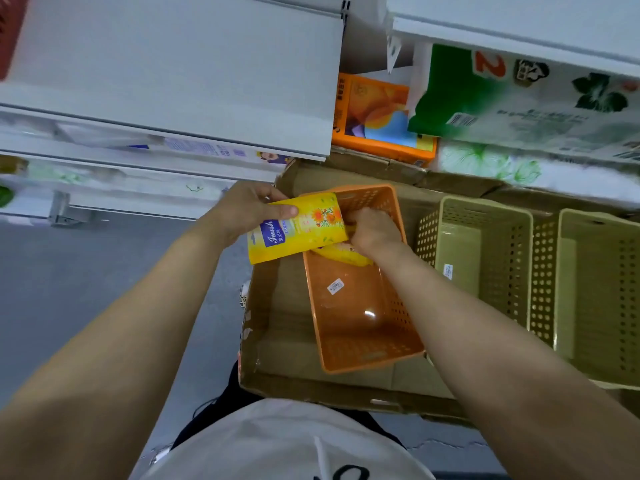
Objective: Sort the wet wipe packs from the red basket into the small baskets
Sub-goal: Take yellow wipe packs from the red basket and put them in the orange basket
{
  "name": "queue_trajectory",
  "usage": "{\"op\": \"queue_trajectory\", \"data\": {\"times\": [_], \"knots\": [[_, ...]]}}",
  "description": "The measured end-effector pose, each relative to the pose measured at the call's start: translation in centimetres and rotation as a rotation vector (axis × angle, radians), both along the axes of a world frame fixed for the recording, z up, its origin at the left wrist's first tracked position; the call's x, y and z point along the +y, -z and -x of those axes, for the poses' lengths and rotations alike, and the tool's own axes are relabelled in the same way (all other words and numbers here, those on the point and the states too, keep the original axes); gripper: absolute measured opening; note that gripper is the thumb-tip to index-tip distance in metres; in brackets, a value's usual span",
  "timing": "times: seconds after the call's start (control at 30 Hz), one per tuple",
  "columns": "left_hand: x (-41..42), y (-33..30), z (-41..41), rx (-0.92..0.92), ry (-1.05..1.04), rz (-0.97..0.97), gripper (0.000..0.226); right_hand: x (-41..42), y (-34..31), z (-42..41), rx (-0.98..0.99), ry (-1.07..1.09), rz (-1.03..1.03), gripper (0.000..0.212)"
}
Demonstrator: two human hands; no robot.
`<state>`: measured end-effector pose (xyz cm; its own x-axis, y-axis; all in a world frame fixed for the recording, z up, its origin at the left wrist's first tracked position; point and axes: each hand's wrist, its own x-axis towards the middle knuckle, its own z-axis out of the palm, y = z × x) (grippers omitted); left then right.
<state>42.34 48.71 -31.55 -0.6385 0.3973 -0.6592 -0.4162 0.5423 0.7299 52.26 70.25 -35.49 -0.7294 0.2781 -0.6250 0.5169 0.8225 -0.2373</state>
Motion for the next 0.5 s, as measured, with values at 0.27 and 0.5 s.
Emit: {"op": "queue_trajectory", "data": {"times": [0.27,0.5], "knots": [[-3.2,0.4,-1.5,-0.022,-0.102,-0.022,0.029,-0.3,0.0,1.2,0.253,-0.263,-0.131,0.050],[-4.3,0.3,-2.8,-0.005,-0.122,0.009,0.028,-0.1,1.2,-1.2,0.389,-0.195,-0.280,0.048]]}}
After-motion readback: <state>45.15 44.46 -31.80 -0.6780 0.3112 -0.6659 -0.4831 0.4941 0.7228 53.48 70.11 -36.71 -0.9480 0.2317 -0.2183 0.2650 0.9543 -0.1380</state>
